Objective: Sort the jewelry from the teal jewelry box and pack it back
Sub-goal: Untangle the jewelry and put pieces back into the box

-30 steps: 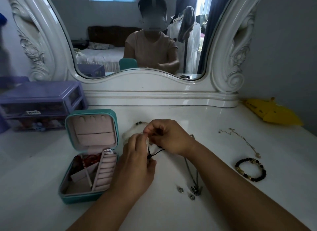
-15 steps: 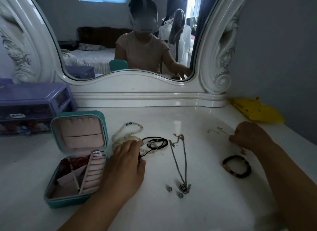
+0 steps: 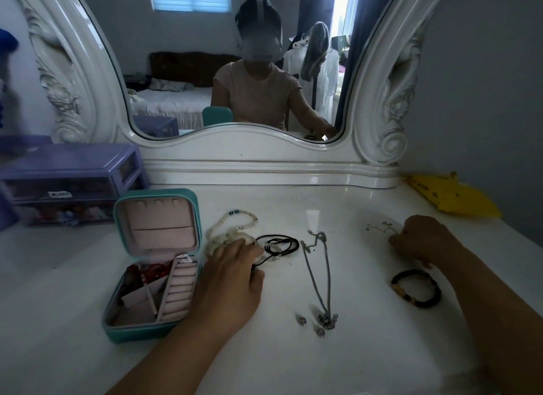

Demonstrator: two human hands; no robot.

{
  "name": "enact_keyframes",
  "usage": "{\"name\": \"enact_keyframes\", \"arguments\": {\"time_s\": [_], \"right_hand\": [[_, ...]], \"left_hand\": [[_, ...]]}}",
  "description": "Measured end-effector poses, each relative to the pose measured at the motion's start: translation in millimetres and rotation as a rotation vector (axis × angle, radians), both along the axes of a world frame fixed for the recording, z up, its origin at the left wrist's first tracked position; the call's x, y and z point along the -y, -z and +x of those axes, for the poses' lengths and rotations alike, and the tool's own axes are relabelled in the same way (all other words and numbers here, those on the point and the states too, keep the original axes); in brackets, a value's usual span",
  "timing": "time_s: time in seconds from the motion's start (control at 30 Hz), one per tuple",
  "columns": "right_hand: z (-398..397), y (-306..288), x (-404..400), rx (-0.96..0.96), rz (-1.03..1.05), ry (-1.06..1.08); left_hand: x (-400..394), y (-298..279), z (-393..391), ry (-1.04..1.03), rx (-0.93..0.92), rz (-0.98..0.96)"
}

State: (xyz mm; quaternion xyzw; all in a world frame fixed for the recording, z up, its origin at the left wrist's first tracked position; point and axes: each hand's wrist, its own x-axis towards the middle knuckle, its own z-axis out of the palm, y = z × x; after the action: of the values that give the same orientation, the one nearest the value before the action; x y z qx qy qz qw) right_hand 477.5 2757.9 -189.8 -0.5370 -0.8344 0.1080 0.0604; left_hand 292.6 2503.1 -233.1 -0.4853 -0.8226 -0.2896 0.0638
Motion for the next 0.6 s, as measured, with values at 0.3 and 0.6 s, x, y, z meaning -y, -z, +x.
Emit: {"name": "enact_keyframes", "arguments": {"time_s": [0.3,0.6], "right_hand": [[-52.1,-48.0,57.2,-1.091,-0.752,-0.132],[-103.0,-84.3,139.2,-1.042,-0.947,-0.577]], "left_hand": [[-5.1,-2.6,-2.4,-0.047,-0.022,0.053],[0.1,-56.9,-4.5,0.366,0.850,0.525]]}}
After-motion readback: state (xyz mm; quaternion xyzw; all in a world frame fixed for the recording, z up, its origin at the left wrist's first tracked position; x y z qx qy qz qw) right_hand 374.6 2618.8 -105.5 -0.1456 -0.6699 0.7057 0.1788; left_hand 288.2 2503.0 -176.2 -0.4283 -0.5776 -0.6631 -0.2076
